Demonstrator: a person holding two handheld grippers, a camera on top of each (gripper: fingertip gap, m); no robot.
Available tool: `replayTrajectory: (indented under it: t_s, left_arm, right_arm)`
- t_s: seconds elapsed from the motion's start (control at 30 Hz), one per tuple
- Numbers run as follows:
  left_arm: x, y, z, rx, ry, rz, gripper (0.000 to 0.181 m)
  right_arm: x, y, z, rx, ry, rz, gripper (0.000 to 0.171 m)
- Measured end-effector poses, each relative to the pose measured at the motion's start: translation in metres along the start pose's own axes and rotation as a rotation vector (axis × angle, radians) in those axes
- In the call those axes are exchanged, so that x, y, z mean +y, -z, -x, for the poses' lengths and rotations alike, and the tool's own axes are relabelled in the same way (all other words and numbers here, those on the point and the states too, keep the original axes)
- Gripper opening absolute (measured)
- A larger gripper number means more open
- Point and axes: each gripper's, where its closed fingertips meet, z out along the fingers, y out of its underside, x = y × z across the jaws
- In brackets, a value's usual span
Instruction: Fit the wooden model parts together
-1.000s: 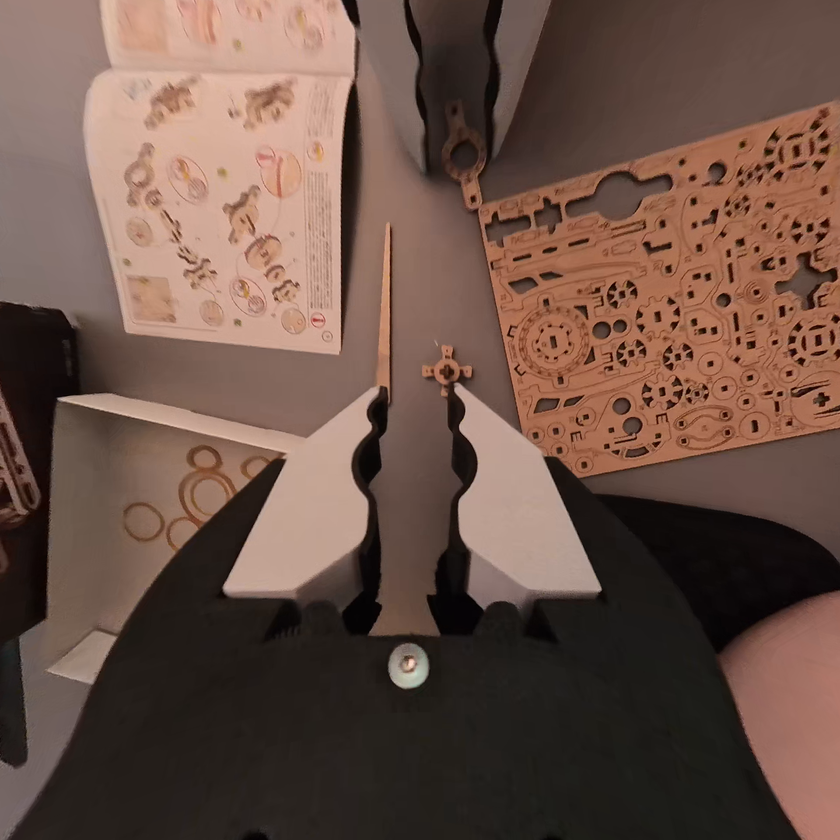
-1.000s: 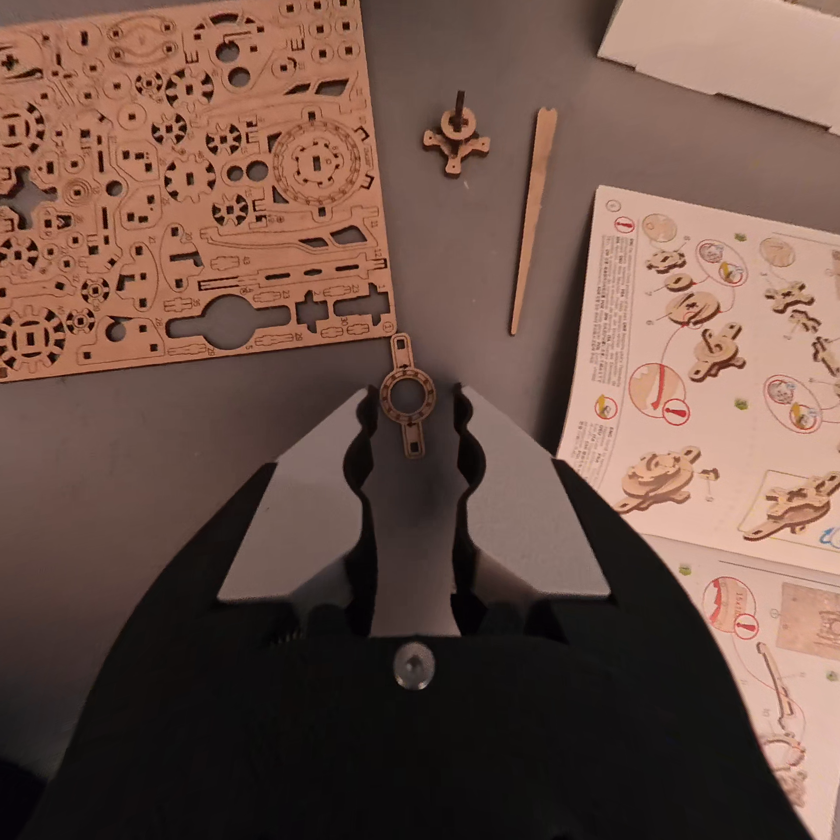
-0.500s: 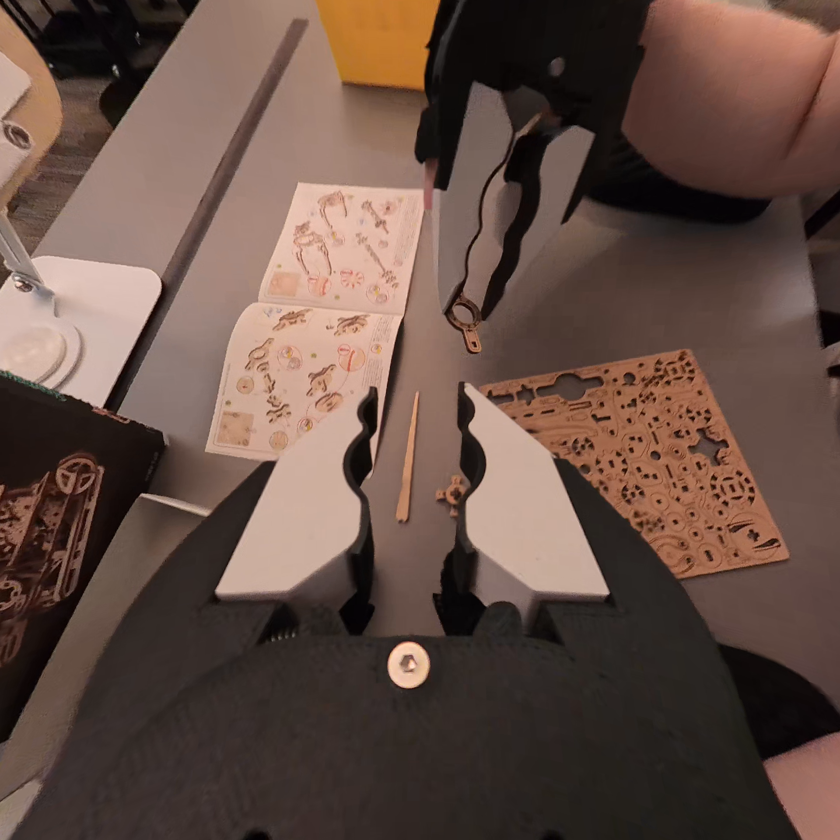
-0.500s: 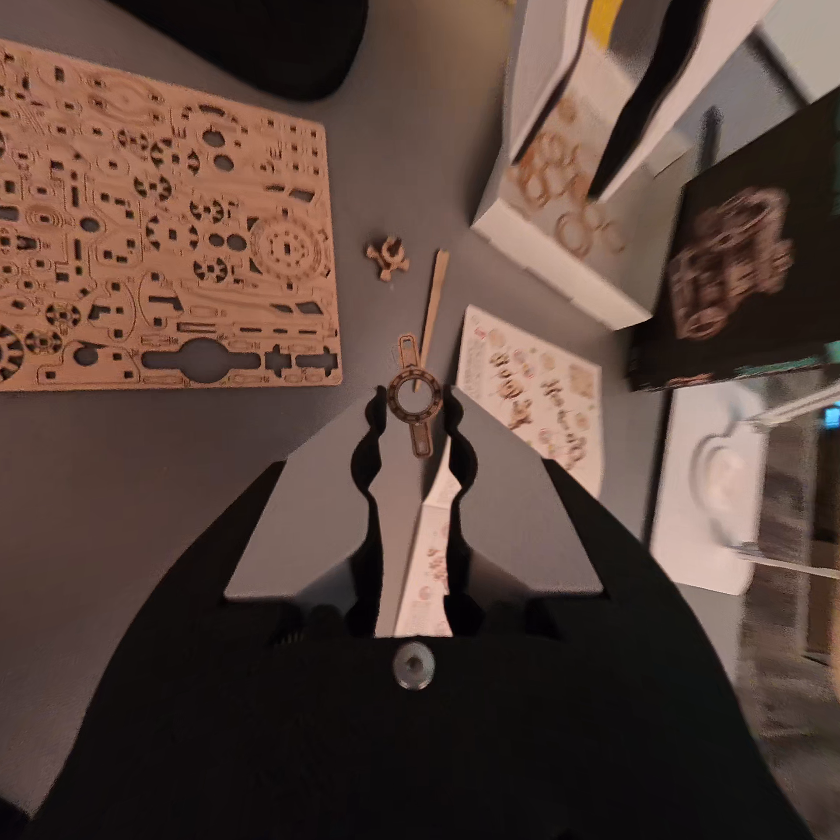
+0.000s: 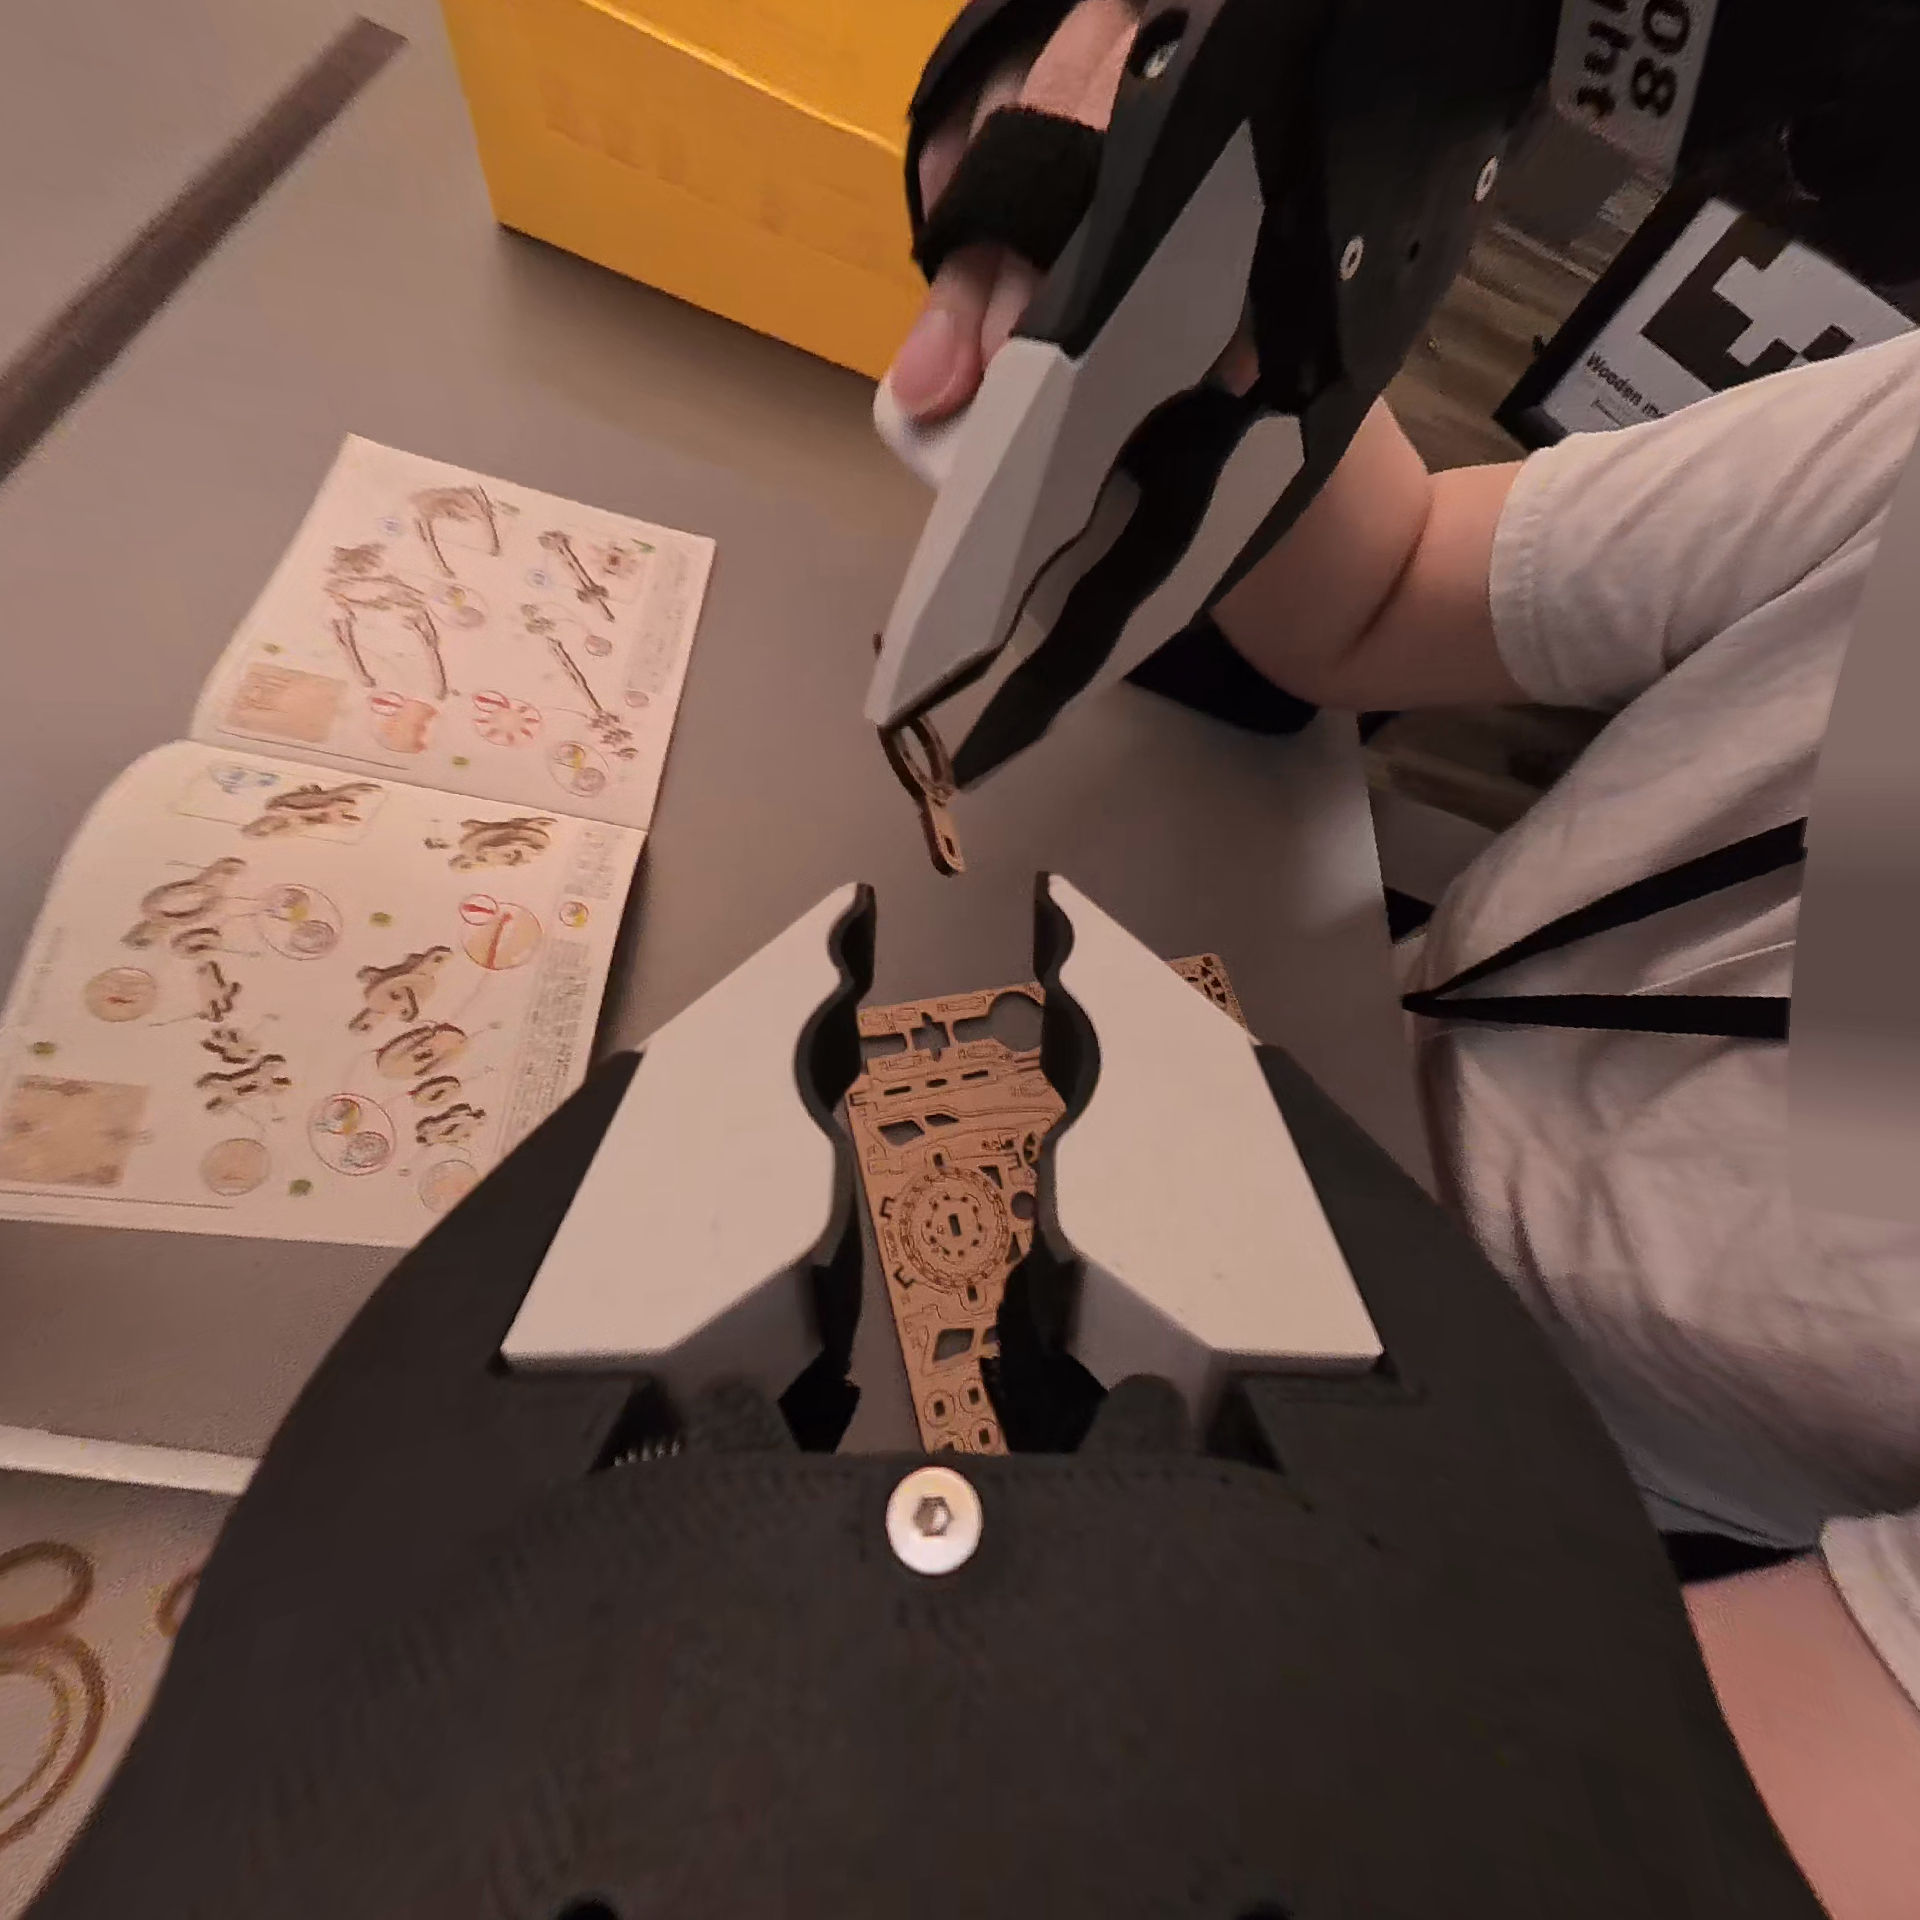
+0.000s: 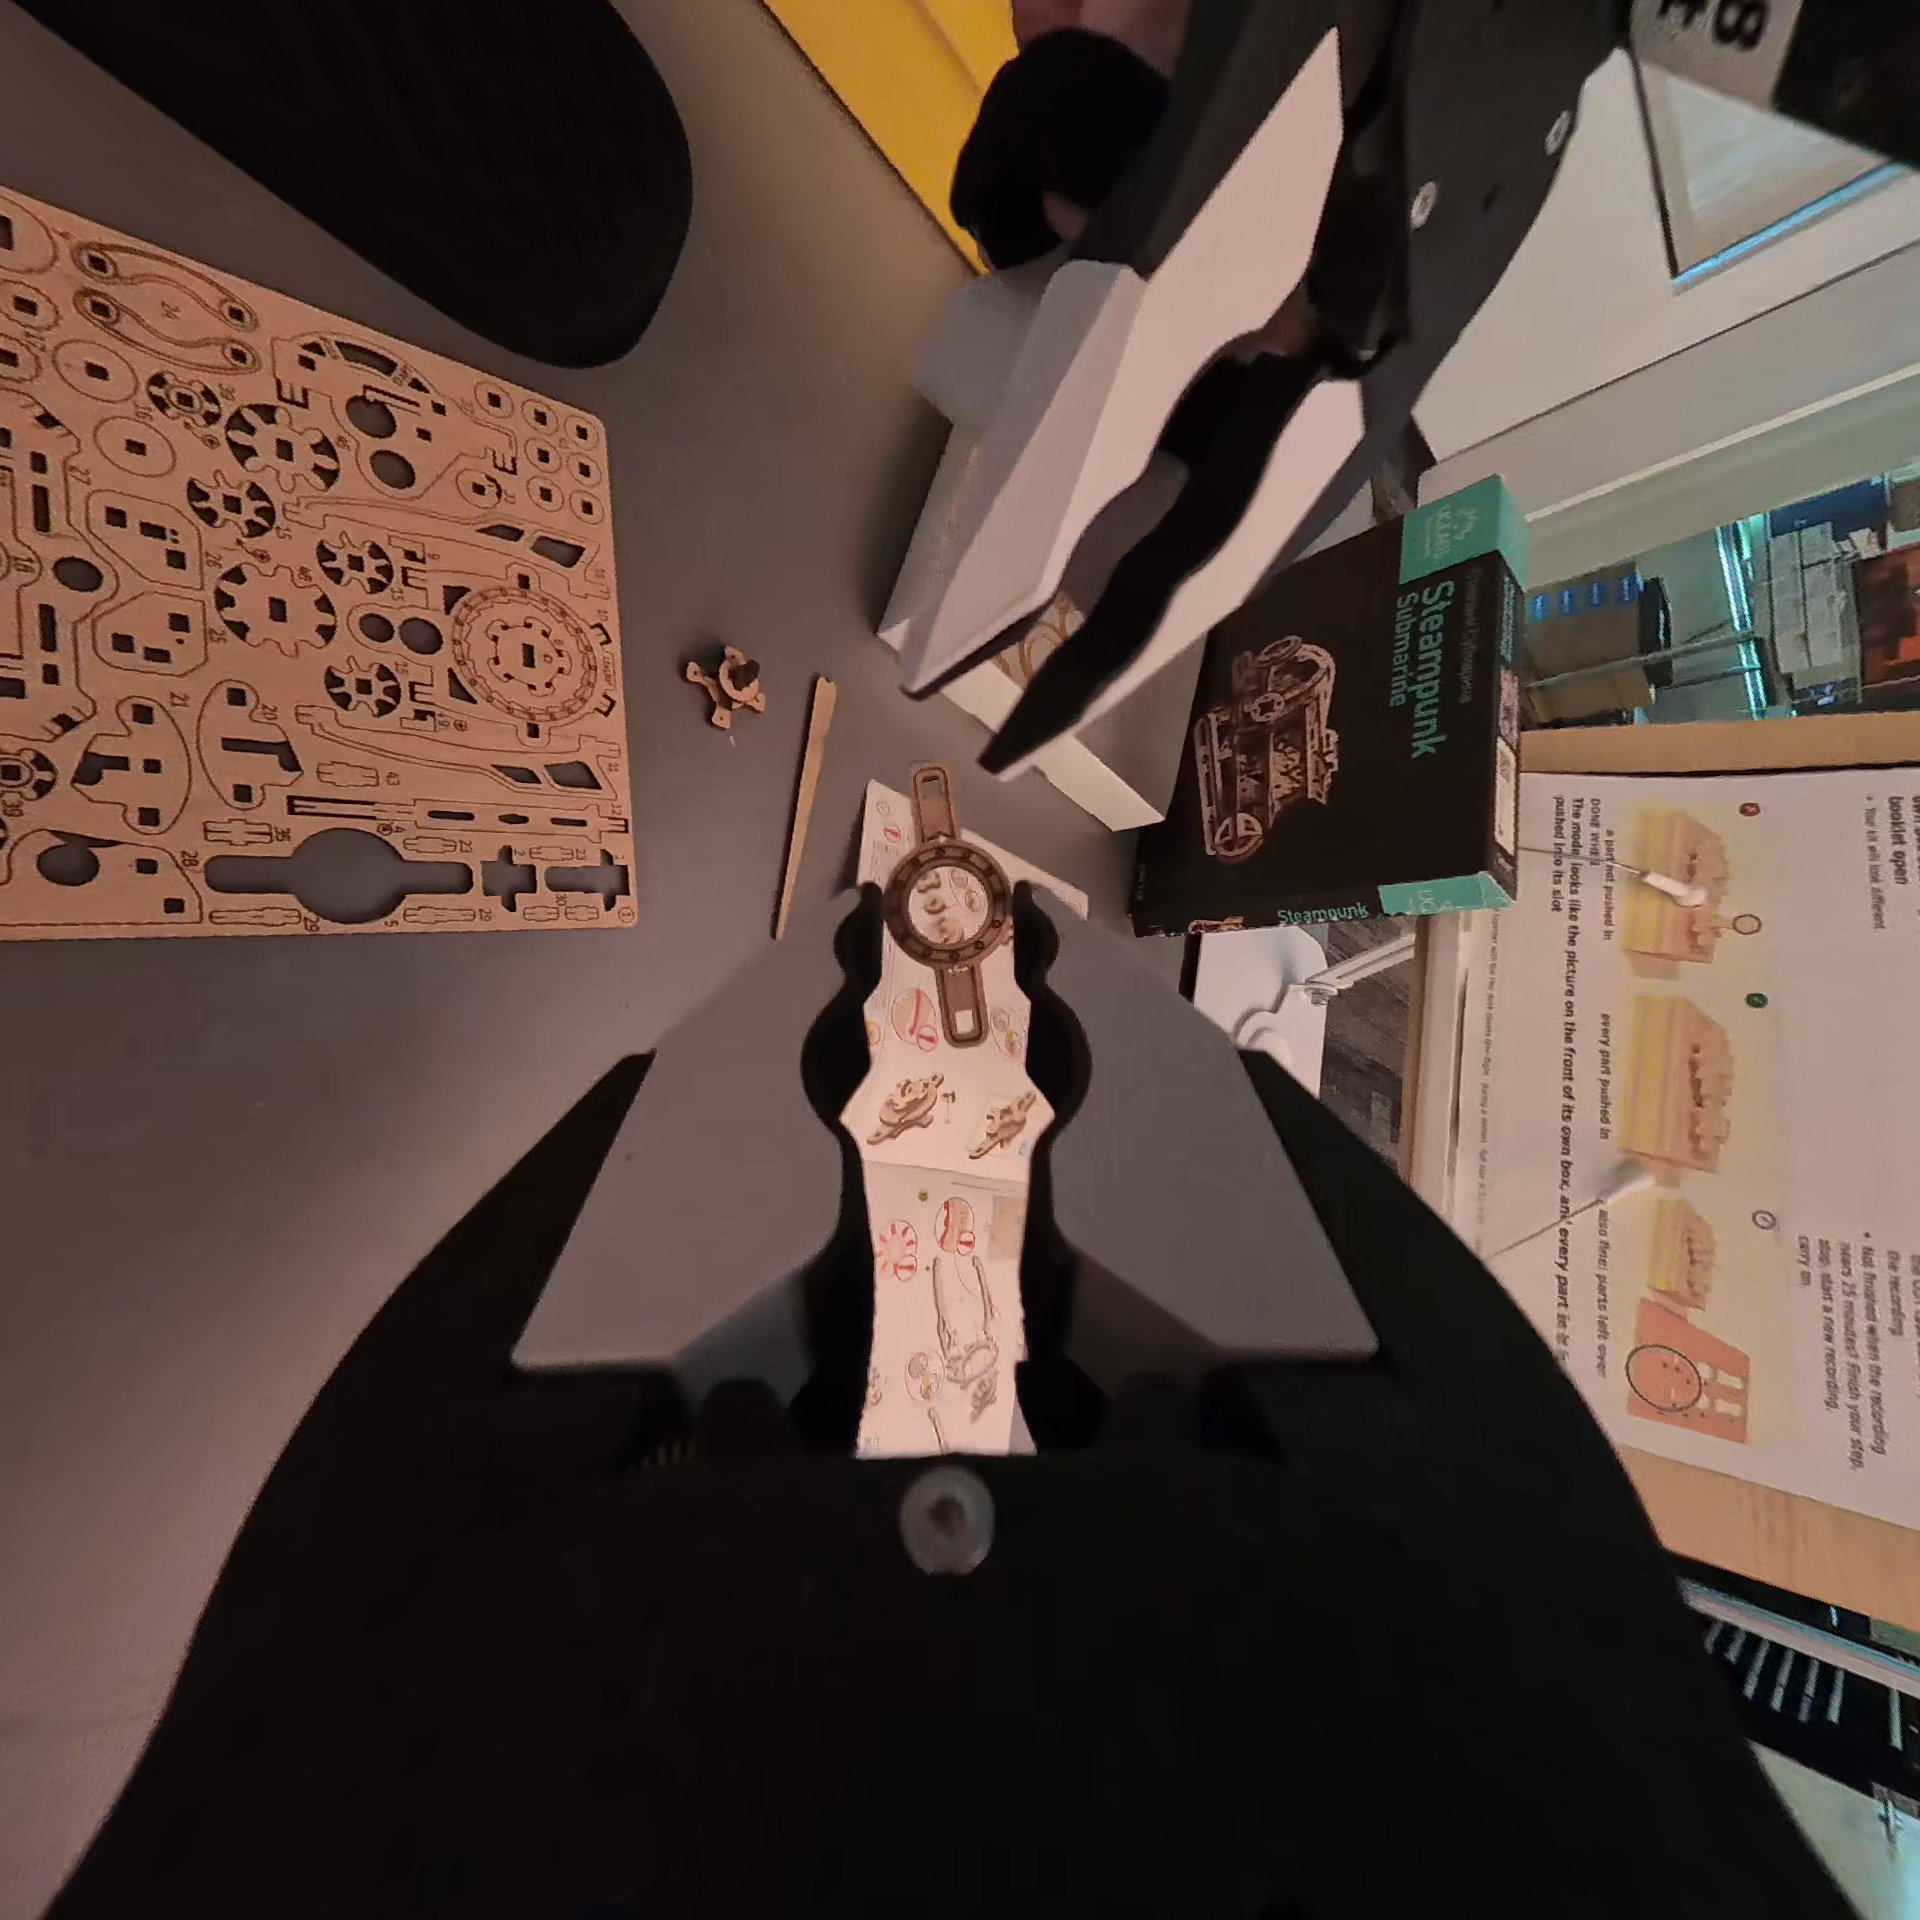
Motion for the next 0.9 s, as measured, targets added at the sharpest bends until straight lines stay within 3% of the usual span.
replayTrajectory:
  t_s: [0.1, 0.37, 0.5, 0.7, 0.9]
  left_arm:
    - [0.008, 0.002, 0.008, -0.012, 0.023, 0.048, 0.027]
    - [0.048, 0.051, 0.052, -0.304, 0.012, 0.16, 0.028]
    - [0.088, 0.046, 0.048, -0.255, -0.025, 0.337, 0.029]
    - [0.114, 0.015, 0.05, -0.153, -0.107, 0.46, 0.03]
    - [0.135, 0.002, 0.056, -0.131, -0.092, 0.58, 0.017]
  right_arm:
    - [0.02, 0.006, -0.014, 0.064, -0.025, 0.064, 0.025]
    - [0.073, 0.046, -0.081, 0.373, -0.308, 0.084, 0.024]
    - [0.081, 0.046, -0.084, 0.387, -0.348, 0.108, 0.024]
    - [0.081, 0.045, -0.084, 0.382, -0.367, 0.097, 0.024]
    - [0.08, 0.046, -0.084, 0.375, -0.382, 0.072, 0.024]
